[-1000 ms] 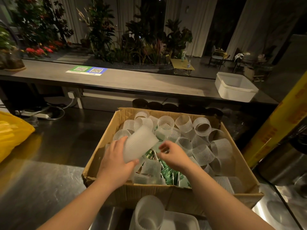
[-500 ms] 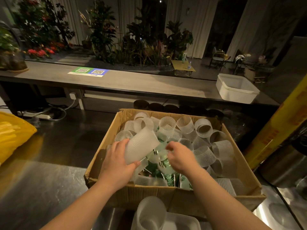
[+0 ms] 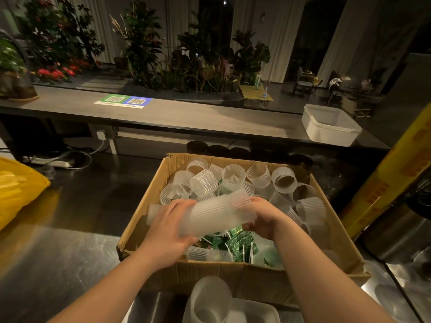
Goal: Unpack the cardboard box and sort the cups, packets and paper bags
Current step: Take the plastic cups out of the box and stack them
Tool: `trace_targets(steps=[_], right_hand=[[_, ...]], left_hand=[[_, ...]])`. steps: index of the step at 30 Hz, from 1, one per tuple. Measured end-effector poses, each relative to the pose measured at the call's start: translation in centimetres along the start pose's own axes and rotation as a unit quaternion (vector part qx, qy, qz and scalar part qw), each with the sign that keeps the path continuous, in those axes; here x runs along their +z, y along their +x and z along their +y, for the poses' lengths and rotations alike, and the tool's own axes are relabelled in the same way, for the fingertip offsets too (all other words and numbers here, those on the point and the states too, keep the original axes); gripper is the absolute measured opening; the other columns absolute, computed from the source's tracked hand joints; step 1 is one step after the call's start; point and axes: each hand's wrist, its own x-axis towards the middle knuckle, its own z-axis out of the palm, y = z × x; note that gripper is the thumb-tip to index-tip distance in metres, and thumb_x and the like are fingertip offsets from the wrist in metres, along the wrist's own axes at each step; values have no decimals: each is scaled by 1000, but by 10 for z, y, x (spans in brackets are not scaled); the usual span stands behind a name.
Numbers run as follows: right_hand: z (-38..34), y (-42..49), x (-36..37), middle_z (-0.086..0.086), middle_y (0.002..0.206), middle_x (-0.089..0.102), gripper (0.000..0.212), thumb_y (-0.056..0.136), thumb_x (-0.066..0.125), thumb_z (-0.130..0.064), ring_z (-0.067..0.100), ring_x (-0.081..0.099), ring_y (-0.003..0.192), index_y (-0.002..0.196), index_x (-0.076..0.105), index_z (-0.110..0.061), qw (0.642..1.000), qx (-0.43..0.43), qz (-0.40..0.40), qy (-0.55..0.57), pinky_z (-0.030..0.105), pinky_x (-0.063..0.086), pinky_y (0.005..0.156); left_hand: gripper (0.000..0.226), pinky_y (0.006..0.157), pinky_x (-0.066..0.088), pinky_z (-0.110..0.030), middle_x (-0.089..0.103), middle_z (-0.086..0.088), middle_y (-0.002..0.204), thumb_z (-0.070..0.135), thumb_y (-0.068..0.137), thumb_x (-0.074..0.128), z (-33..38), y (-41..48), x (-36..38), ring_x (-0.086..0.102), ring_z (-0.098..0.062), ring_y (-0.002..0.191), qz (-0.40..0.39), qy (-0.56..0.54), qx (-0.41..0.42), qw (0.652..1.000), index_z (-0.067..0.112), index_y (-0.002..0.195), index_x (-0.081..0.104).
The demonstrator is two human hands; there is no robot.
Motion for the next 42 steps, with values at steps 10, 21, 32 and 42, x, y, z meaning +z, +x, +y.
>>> trace_targets(steps=[10, 21, 32, 42], right_hand=[[3, 31, 31, 8, 110, 61, 26, 105, 47, -26, 19, 49, 84, 117, 65, -13, 995, -52, 56, -64, 24, 36, 59], [35, 52, 20, 6, 93, 70, 7, 89, 62, -12, 28, 65, 90, 92, 68, -14, 831, -44, 172, -528, 38, 56, 81], [10, 13, -23, 4, 71, 56, 21, 106, 46, -10, 8, 40, 53, 92, 62, -7, 988, -52, 120, 76, 20, 26, 47], [15, 18, -5, 5, 78, 64, 10, 97, 65, -9, 6, 42, 50, 98, 72, -2, 993, -66, 68, -68, 21, 27, 46]], left_hand=[[81, 105, 47, -44, 30, 24, 130, 29, 82, 83, -1, 5, 1, 40, -9, 121, 56, -25, -64, 996, 40, 146, 34], [81, 102, 50, -44, 37, 16, 133, 36, 80, 85, -6, 7, 2, 43, -10, 119, 107, -33, -104, 988, 35, 145, 37], [81, 108, 46, -45, 31, 26, 128, 30, 82, 83, -2, 4, -1, 40, -9, 123, 38, -30, -75, 996, 42, 145, 34], [77, 111, 39, -41, 33, 26, 134, 26, 82, 83, 0, 1, -3, 36, -5, 125, 9, -38, -47, 998, 47, 140, 36]])
